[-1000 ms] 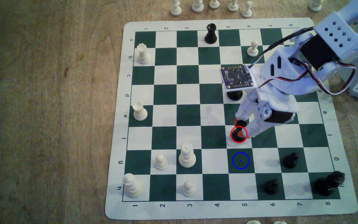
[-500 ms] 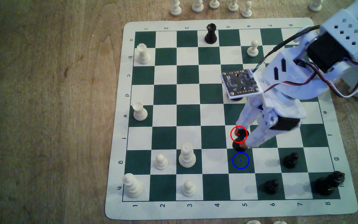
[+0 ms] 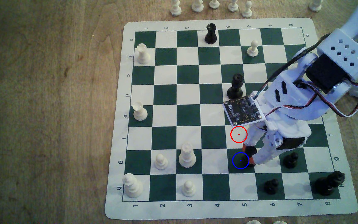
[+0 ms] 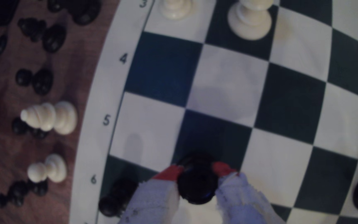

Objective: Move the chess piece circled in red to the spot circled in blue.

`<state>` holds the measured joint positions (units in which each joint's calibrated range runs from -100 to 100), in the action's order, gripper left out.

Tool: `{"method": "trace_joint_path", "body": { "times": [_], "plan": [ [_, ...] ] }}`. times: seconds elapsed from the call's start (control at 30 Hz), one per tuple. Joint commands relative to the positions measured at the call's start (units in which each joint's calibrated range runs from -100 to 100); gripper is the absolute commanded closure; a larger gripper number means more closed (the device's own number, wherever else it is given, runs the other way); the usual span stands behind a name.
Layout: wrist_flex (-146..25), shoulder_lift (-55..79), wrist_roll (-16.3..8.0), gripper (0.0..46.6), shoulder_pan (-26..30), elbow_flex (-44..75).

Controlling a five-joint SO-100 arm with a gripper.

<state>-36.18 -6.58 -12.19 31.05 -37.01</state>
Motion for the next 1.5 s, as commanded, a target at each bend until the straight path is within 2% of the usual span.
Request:
{"method": "trace_joint_path", "body": {
  "times": [0.0, 0.23, 0.47, 1.1, 1.17, 1.23, 1.27, 1.33, 1.47],
  "plan": [
    [1.3, -0.5, -0.1, 45.8, -0.7, 5.8],
    [1.6, 1.6, 0.1, 46.3, -0.9, 7.0],
    [2.3, 2.7, 0.0, 44.7, -1.2, 7.6],
    [1.4, 3.7, 0.6, 46.2, -1.4, 7.5],
    [1.2, 3.7, 0.6, 42.8, -1.1, 7.4],
    [1.2, 3.7, 0.3, 33.4, -1.1, 7.1],
    [1.5, 3.6, -0.1, 24.7, -1.1, 6.4],
    [2.2, 3.1, -0.4, 20.5, -0.9, 5.4],
    [0.9, 2.8, -0.1, 17.8, -1.1, 5.1]
  ]
}}
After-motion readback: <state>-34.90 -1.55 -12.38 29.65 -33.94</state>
